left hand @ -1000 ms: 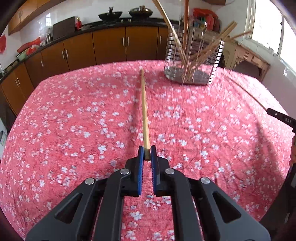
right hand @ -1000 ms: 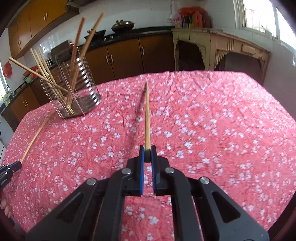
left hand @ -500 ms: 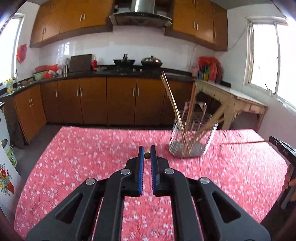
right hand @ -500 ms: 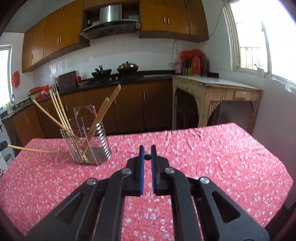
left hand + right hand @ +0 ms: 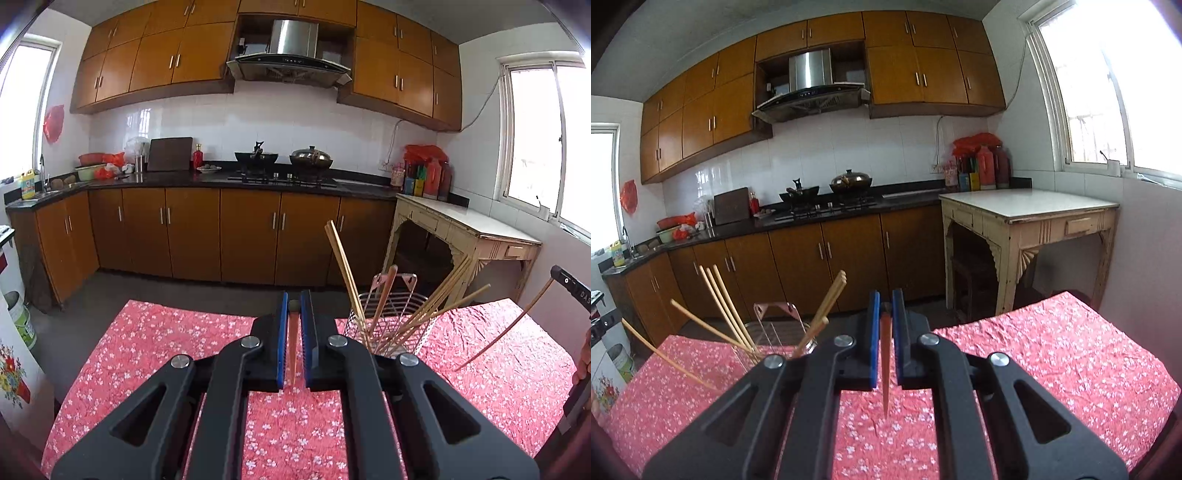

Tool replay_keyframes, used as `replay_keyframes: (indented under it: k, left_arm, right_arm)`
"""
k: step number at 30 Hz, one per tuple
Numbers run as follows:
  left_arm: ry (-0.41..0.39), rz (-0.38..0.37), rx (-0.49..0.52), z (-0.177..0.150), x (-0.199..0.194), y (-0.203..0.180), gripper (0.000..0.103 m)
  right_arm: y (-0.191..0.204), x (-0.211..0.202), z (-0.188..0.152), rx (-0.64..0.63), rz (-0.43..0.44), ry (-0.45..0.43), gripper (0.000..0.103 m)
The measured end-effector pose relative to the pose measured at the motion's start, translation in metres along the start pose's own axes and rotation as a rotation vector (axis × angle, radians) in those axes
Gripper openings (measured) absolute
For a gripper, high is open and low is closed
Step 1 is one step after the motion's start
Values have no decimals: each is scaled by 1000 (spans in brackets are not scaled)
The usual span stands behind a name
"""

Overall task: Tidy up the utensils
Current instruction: 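Lift both held chopsticks toward the wire holder, then lower both chopsticks into the wire holder from above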

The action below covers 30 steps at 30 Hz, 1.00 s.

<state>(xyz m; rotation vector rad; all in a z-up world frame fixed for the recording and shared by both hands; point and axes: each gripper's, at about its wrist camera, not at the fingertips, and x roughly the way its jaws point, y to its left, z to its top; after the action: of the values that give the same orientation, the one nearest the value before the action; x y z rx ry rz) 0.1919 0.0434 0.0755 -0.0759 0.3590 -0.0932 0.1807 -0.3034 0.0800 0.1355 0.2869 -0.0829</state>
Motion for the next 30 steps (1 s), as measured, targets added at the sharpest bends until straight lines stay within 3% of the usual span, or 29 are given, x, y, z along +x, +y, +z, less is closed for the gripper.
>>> replay_keyframes:
  k: [15,30]
  left_arm:
    - [-48,-67,17,25,-26,-18,7]
    - [-88,-183,32,66,-40,-71,7]
  right_arm:
    - [17,-28,32,-25,100,-23,8]
    - [46,-50,69,-40,215,-52,8]
